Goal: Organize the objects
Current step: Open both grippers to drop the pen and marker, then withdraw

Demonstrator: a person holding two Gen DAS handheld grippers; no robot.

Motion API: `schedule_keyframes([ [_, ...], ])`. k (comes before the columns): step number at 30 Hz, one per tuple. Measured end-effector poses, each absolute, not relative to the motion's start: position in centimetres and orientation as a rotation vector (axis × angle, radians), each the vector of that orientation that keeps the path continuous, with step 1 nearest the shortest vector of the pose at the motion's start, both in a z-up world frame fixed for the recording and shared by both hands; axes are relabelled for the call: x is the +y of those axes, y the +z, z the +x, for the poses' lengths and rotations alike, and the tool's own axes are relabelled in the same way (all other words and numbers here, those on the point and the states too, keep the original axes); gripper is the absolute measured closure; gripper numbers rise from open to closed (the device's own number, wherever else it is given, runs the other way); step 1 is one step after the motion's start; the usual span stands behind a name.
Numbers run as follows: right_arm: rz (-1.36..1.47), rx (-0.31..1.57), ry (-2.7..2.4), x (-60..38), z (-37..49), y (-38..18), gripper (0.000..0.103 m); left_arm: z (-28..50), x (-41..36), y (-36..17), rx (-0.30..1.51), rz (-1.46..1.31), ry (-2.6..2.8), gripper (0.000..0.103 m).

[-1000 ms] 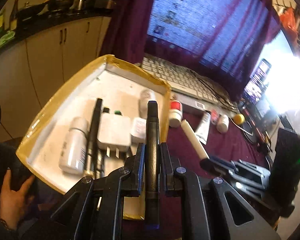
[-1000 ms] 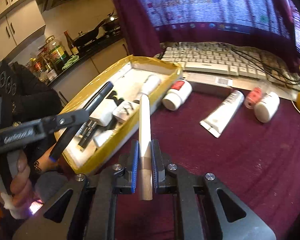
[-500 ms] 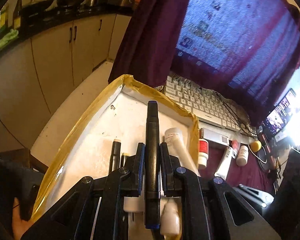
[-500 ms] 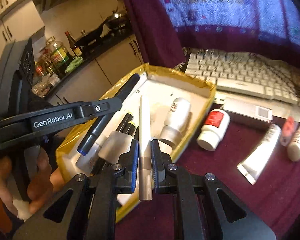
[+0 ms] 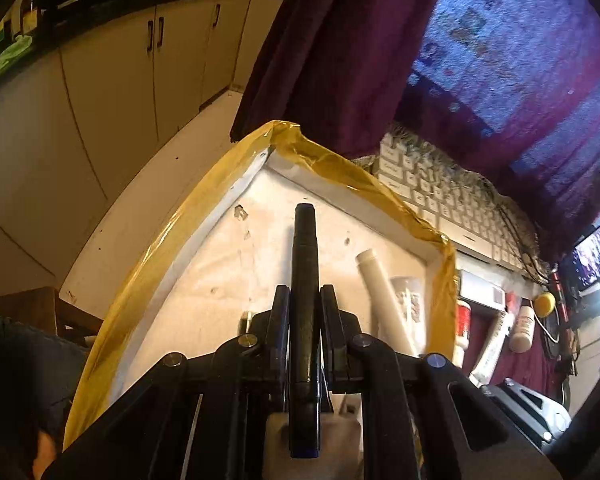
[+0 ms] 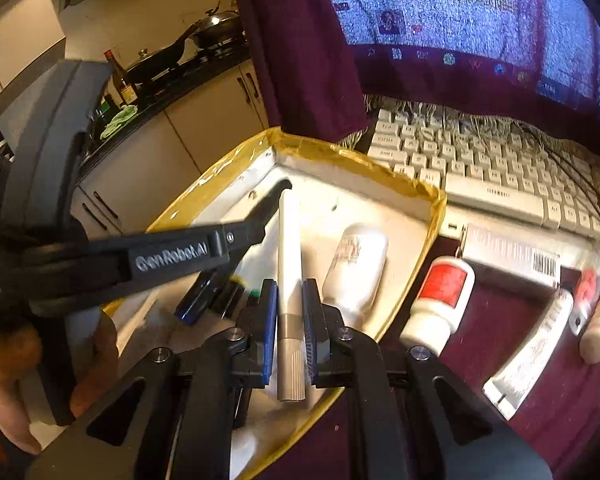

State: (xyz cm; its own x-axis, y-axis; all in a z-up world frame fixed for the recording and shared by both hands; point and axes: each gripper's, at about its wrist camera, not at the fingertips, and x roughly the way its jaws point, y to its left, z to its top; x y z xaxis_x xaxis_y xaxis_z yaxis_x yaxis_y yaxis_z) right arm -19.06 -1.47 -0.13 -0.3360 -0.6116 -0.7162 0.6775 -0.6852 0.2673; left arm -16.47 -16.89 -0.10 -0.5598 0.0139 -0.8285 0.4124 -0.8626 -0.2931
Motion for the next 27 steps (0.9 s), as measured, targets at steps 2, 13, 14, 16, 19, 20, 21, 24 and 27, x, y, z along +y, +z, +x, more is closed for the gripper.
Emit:
schedule_keyframes([
  [2, 1.068, 0.098, -2.074, -1.8, -19.8, 0.0, 0.093, -16.9, -17.1, -0.2, 0.686, 1.34, -2.482, 0.091],
  [13, 1.138, 0.175, -2.082, -4.7, -22.0, -2.0, 0.093, -18.5, -19.5, -1.9, 0.762, 1.381, -2.419, 0.091],
  [14, 1.135, 0.181, -2.082, -4.9, -21.9, -2.1, 0.093, -18.4, -19.6, -2.1, 0.77, 1.38, -2.423, 0.091],
  [16, 1.143, 0.195, -2.082, -5.3, -21.9, -2.4, 0.093, -18.3, -19.8, -2.3, 0.774, 1.378, -2.431, 0.091],
  [19, 1.16, 0.226, -2.076, -6.0, -21.8, -3.0, 0.093, -18.1, -20.0, -2.5, 0.776, 1.371, -2.431, 0.091],
  [20, 1.161, 0.23, -2.076, -6.1, -21.8, -3.1, 0.093, -18.0, -20.1, -2.5, 0.785, 1.369, -2.433, 0.091],
  [21, 1.162, 0.231, -2.08, -6.1, -21.8, -3.2, 0.093, -17.9, -20.2, -2.6, 0.791, 1.367, -2.434, 0.091],
  [24, 1.162, 0.224, -2.084, -6.1, -22.0, -3.3, 0.093, -17.9, -20.3, -2.7, 0.802, 1.355, -2.438, 0.091],
  [27, 1.164, 0.189, -2.072, -5.7, -22.3, -3.3, 0.093, -18.0, -20.5, -2.8, 0.824, 1.332, -2.428, 0.09],
])
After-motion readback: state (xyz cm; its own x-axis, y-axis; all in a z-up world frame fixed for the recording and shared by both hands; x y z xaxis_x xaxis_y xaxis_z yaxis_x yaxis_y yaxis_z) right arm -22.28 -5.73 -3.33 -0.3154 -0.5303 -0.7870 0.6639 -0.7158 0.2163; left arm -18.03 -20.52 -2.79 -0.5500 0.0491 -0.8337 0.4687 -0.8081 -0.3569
